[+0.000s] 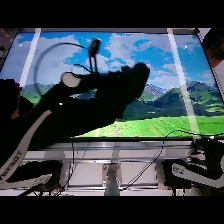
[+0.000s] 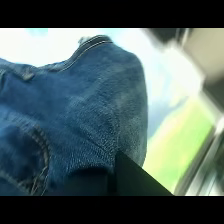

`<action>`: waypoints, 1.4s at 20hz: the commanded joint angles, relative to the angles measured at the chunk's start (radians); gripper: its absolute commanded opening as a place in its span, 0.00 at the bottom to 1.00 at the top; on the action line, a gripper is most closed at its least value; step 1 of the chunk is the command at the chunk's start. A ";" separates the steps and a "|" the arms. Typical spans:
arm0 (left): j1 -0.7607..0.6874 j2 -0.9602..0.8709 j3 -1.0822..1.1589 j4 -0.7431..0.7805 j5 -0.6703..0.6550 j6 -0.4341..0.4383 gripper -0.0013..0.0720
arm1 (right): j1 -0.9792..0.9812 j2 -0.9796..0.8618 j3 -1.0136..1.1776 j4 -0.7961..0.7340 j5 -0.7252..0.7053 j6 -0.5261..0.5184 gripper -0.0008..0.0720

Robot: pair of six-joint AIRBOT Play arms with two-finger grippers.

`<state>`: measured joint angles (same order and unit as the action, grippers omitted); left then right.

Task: Fold the clothes and pants, and hang the long-sleeved shirts on hangers.

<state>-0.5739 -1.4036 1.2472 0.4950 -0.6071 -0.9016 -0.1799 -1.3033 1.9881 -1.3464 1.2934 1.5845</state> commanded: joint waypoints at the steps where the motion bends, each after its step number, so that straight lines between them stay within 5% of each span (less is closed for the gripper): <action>1: -0.064 -0.126 0.001 0.159 -0.098 -0.026 0.43 | -0.068 -0.043 -0.014 -0.018 0.026 0.003 0.27; 2: -0.061 -0.125 0.001 0.160 -0.113 -0.063 0.49 | -0.076 -0.058 -0.014 -0.016 0.019 0.003 0.51; 3: -0.054 -0.117 0.001 0.160 -0.127 -0.090 0.49 | -0.085 -0.076 -0.014 -0.015 0.006 0.003 0.63; 5: -0.034 -0.086 0.001 0.166 -0.146 -0.094 0.47 | -0.084 -0.127 -0.014 0.021 -0.010 0.005 0.63; 7: -0.003 -0.043 0.001 0.198 -0.137 -0.094 0.31 | -0.084 -0.204 -0.014 0.109 0.014 0.005 0.63; 11: 0.125 0.003 0.001 0.212 -0.135 -0.269 0.32 | -0.084 -0.375 -0.014 0.258 0.102 0.004 0.62; 14: 0.224 -0.011 0.001 0.216 -0.151 -0.346 0.52 | -0.084 -0.490 -0.014 0.312 0.212 0.003 0.63; 19: 0.328 -0.087 0.000 0.322 -0.282 -0.451 0.54 | -0.084 -0.595 -0.015 0.429 0.266 0.003 0.63; 23: 0.338 -0.183 0.000 0.330 -0.296 -0.536 0.79 | -0.084 -0.597 -0.014 0.453 0.219 0.004 0.63; 26: 0.338 -0.241 0.000 0.280 -0.296 -0.535 0.81 | -0.084 -0.597 -0.014 0.454 0.202 0.004 0.78; 28: 0.338 -0.268 0.001 0.222 -0.293 -0.535 0.81 | -0.084 -0.597 -0.014 0.455 0.182 0.004 0.79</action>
<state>-0.2405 -1.6272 1.2476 0.7765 -0.8928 -1.4181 -0.2638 -1.8961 1.9736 -0.9020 1.4990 1.5887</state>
